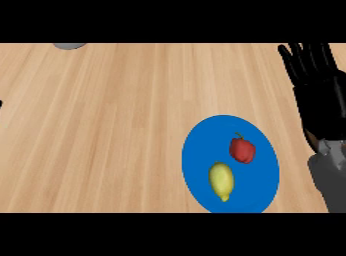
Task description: Pick the bell pepper from the plate and place it in the pan
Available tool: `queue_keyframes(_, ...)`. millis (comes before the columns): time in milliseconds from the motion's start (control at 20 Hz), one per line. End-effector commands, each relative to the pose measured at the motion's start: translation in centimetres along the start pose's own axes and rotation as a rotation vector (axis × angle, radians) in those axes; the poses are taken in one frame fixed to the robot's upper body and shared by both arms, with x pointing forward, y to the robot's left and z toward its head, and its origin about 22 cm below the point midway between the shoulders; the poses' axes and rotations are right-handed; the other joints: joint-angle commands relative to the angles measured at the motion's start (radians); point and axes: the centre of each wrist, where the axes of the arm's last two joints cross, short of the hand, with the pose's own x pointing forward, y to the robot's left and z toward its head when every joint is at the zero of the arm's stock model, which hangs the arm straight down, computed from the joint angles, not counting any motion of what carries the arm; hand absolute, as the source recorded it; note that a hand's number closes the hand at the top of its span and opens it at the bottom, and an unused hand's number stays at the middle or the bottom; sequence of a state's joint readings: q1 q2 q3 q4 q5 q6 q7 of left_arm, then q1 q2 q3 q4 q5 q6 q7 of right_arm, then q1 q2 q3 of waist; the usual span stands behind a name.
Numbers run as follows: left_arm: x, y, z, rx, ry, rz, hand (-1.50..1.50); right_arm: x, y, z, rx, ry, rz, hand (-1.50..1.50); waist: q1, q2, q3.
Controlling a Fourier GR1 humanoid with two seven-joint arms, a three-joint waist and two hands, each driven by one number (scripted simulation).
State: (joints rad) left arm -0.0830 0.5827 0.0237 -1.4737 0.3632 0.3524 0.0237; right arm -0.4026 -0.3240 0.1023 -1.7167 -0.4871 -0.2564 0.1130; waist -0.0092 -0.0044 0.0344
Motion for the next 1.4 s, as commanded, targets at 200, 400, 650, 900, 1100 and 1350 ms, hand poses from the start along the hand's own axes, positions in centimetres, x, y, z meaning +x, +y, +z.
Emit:
queue_keyframes(200, 1.1, -4.5, 1.4, -0.323, -0.051, -0.082, 0.0, -5.4, -9.5, 3.7, -0.457, 0.364, 0.407, -1.5, -0.055, 0.02, -0.037)
queue_keyframes(400, 0.7, -5.7, 2.2, -0.41, -0.039, -0.076, 0.0, -6.2, -15.9, 7.9, -0.478, 0.563, 1.034, 1.5, -0.049, 0.044, -0.056)
queue_keyframes(650, -0.1, -9.2, 3.5, -0.519, -0.003, -0.079, 0.0, -13.2, -9.3, 11.8, -0.773, 0.466, 0.961, -1.5, -0.028, 0.007, -0.039)
queue_keyframes(900, 0.8, -10.0, 3.9, -0.531, 0.015, -0.085, 0.0, -12.6, -7.3, 12.3, -0.63, 0.751, 1.099, -1.5, 0.0, 0.0, -0.04)
queue_keyframes(1100, 0.7, -11.0, 4.5, -0.574, 0.005, -0.074, 0.0, -10.7, -6.9, 8.6, -0.586, 0.906, 1.267, -1.5, 0.024, 0.0, -0.043)
queue_keyframes(1350, 1.8, -12.3, 3.8, -0.574, -0.013, -0.086, 0.0, -8.5, -3.5, 4.7, -0.397, 1.185, 1.288, -1.5, 0.031, 0.005, -0.04)
